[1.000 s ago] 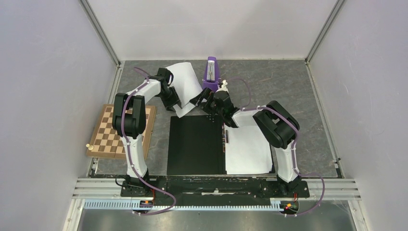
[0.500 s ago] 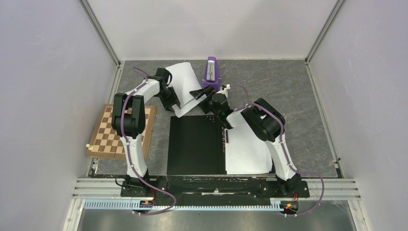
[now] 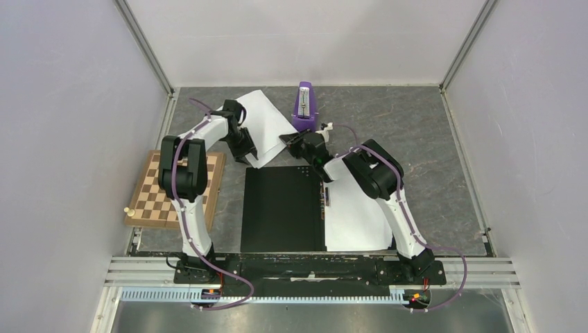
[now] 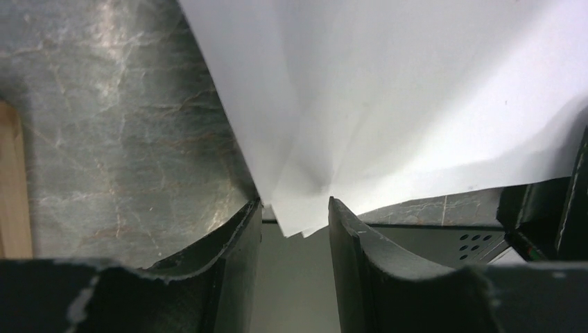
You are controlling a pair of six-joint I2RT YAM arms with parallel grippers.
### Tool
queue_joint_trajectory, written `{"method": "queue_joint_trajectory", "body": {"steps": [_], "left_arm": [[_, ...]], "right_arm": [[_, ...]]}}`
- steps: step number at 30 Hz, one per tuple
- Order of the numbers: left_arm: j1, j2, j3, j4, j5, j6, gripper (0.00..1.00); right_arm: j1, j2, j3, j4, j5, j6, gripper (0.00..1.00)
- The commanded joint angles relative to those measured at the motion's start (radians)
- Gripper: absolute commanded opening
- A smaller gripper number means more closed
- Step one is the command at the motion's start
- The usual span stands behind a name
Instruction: Put the files into the folder
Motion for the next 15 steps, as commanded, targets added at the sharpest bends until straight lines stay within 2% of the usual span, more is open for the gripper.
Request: {"method": "queue_joint_trajectory", "body": {"steps": [1, 5, 8, 9, 11, 15], "left_arm": [[0.013, -0.105, -0.028, -0.012, -0.032, 0.049, 0.47], [0.024, -0.174, -0.055, -0.012, -0.026, 0.045, 0.48], [0.041, -0.246, -0.093, 0.004, -0.019, 0.028, 0.5], [0.05, -0.269, -0.114, 0.017, 0.002, 0.018, 0.53], [0.08, -0.327, -0.166, 0.074, 0.075, -0.02, 0.62], [0.121, -0.396, -0.294, 0.201, 0.235, -0.102, 0.7]], "right_arm": [[-0.007, 0.008, 0.076, -0.042, 0.021, -0.06, 0.22], [-0.007, -0.009, 0.118, -0.084, 0.008, -0.145, 0.01], [-0.006, -0.051, 0.113, -0.112, 0.002, -0.204, 0.0], [-0.004, -0.075, 0.105, -0.135, 0.003, -0.22, 0.0], [0.0, -0.142, 0.08, -0.21, 0.016, -0.257, 0.0], [0.013, -0.331, -0.037, -0.389, 0.071, -0.303, 0.0]]}}
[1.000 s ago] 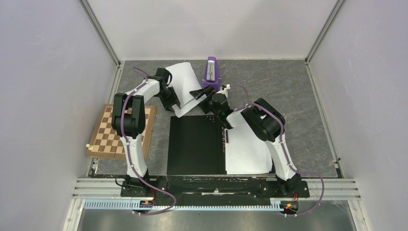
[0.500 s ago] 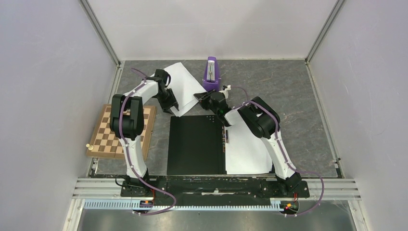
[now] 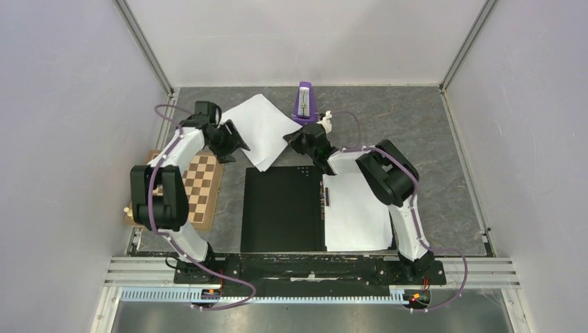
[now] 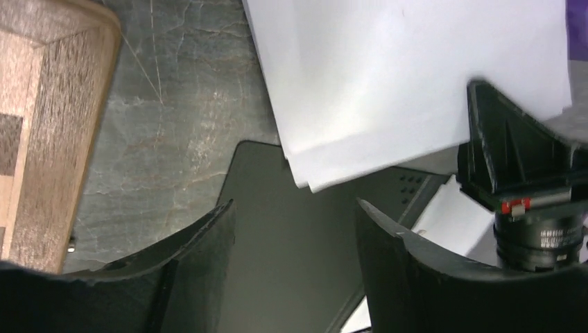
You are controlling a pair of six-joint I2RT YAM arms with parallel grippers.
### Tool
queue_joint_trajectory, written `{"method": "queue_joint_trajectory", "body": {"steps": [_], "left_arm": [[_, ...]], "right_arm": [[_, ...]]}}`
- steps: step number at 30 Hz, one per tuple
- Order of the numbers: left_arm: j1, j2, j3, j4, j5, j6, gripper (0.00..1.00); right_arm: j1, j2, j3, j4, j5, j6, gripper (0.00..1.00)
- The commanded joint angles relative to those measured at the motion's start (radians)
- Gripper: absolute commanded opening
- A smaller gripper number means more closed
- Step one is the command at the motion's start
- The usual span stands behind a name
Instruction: Put the files into the folder
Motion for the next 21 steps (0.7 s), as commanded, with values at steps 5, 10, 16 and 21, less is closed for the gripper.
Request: {"method": "queue_joint_trajectory", "body": {"steps": [5, 10, 16, 21], "left_arm": [[0.025, -0.176, -0.286, 0.311, 0.282, -0.223, 0.72], [-0.043, -0.321, -0.59, 0.673, 0.302, -0.505, 0.77], [-0.093, -0.331, -0.782, 1.031, 0.267, -0.71, 0.79], [-0.122, -0.333, -0.789, 0.988, 0.212, -0.711, 0.8]], "right_arm": [[0.016, -0.477, -0.374, -0.199, 0.081, -0.049, 0.0], [0.019, -0.619, -0.533, -0.286, 0.076, -0.01, 0.0], [0.021, -0.701, -0.628, -0.308, 0.075, -0.002, 0.0], [0.021, -0.729, -0.617, -0.344, 0.081, -0.007, 0.0]]}}
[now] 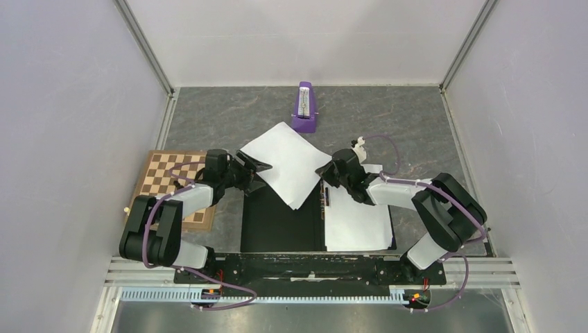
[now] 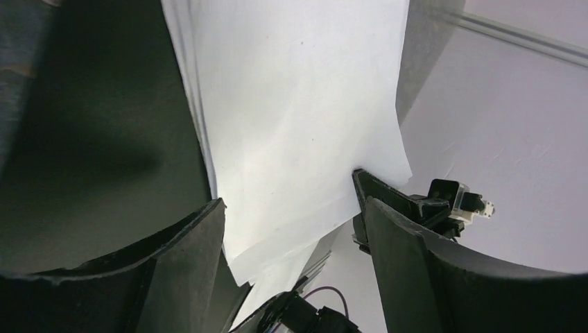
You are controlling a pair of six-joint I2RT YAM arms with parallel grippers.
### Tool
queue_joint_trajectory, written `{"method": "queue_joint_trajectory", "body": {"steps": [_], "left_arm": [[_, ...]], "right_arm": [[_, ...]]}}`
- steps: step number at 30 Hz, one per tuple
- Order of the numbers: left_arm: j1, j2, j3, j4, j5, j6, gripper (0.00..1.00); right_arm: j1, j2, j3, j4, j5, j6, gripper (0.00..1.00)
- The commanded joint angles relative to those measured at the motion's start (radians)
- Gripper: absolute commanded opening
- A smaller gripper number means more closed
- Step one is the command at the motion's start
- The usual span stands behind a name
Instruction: Put the files into the folder
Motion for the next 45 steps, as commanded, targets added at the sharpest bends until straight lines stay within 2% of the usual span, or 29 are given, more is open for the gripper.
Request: {"method": "queue_joint_trajectory", "body": {"steps": [1, 6, 11, 19, 26, 30, 36, 39, 42, 45], "left_arm": [[-0.022, -0.009, 0.004, 0.121, -0.042, -0.083, 0.81], [-0.029, 0.033, 0.026, 0.085, -0.054, -0.077, 0.82], [-0.039, 0.018, 0.046, -0.017, -0.103, -0.054, 0.82], [-0.049, 0.08, 0.061, 0.029, -0.101, -0.07, 0.83], [-0.056, 0.13, 0.039, 0.184, -0.113, -0.149, 0.84], [-0.062, 0.166, -0.006, 0.363, -0.125, -0.235, 0.84], [-0.073, 0.22, -0.055, 0.549, -0.144, -0.318, 0.84], [-0.074, 0.231, -0.08, 0.626, -0.153, -0.348, 0.79], [-0.075, 0.233, -0.078, 0.632, -0.155, -0.35, 0.74], [-0.079, 0.234, -0.078, 0.653, -0.162, -0.357, 0.72]], "right_arm": [[0.004, -0.065, 0.028, -0.023, 0.033, 0.005, 0.0], [0.004, -0.099, 0.041, -0.057, 0.049, -0.001, 0.0], [0.004, -0.099, 0.085, -0.097, 0.045, -0.018, 0.0], [0.005, -0.098, 0.15, -0.132, 0.036, -0.015, 0.0], [0.012, -0.106, 0.192, -0.17, 0.036, -0.01, 0.0], [0.014, -0.122, 0.186, -0.191, 0.04, -0.012, 0.0], [0.015, -0.158, 0.145, -0.195, 0.052, -0.006, 0.0], [0.015, -0.17, 0.134, -0.208, 0.059, -0.009, 0.0], [0.015, -0.179, 0.116, -0.215, 0.057, -0.012, 0.0], [0.015, -0.189, 0.091, -0.214, 0.058, -0.005, 0.0]]}}
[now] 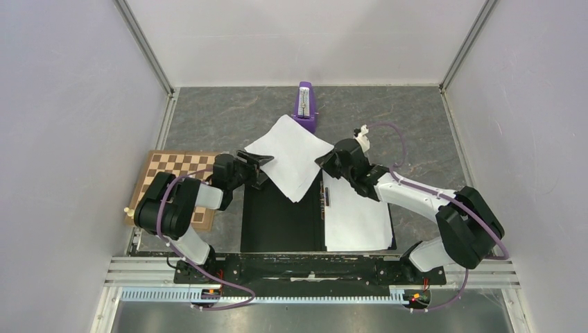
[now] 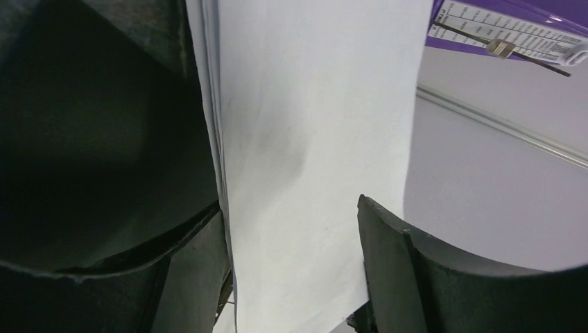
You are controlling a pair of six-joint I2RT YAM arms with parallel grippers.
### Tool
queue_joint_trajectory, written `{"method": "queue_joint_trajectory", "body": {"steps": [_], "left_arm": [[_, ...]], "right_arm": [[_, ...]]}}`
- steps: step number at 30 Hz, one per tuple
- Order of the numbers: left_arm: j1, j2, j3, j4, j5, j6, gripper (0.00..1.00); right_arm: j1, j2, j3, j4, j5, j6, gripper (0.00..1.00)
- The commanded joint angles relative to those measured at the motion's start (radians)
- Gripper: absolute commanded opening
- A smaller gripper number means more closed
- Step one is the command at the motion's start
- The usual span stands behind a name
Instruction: Put the files into the folder
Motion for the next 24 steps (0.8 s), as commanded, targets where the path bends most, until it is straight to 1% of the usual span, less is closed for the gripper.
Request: {"method": "queue_joint_trajectory", "body": {"steps": [1, 7, 10, 13, 14, 16, 17, 19, 20, 24], "left_arm": [[-0.011, 0.005, 0.003, 0.111, -0.028, -0.054, 0.72], [-0.023, 0.006, 0.011, 0.108, -0.036, -0.059, 0.72], [-0.03, -0.001, 0.017, 0.085, -0.037, -0.048, 0.69], [-0.043, -0.01, 0.034, 0.007, -0.039, -0.017, 0.64], [-0.051, -0.014, 0.034, -0.006, -0.046, -0.007, 0.63], [-0.067, -0.023, 0.029, -0.043, -0.07, -0.002, 0.58], [-0.075, -0.028, 0.027, -0.064, -0.085, 0.002, 0.58], [-0.092, -0.035, 0.028, -0.107, -0.109, 0.01, 0.61], [-0.102, -0.032, 0.025, -0.107, -0.118, 0.011, 0.65], [-0.121, 0.008, 0.014, -0.023, -0.123, -0.02, 0.7]], "right_arm": [[0.004, -0.04, -0.035, -0.013, 0.031, 0.006, 0.0], [0.004, -0.049, -0.038, -0.028, 0.032, 0.003, 0.0], [0.003, -0.054, -0.045, -0.034, 0.036, 0.001, 0.0], [0.003, -0.053, -0.052, -0.035, 0.029, 0.003, 0.0], [0.004, -0.054, -0.052, -0.035, 0.026, 0.003, 0.0], [0.004, -0.054, -0.049, -0.037, 0.022, 0.006, 0.0], [0.004, -0.054, -0.046, -0.038, 0.02, 0.007, 0.0], [0.004, -0.055, -0.032, -0.047, 0.017, 0.009, 0.0], [0.004, -0.052, -0.02, -0.053, 0.017, 0.009, 0.0], [0.004, -0.05, 0.002, -0.071, 0.005, 0.006, 0.0]]}}
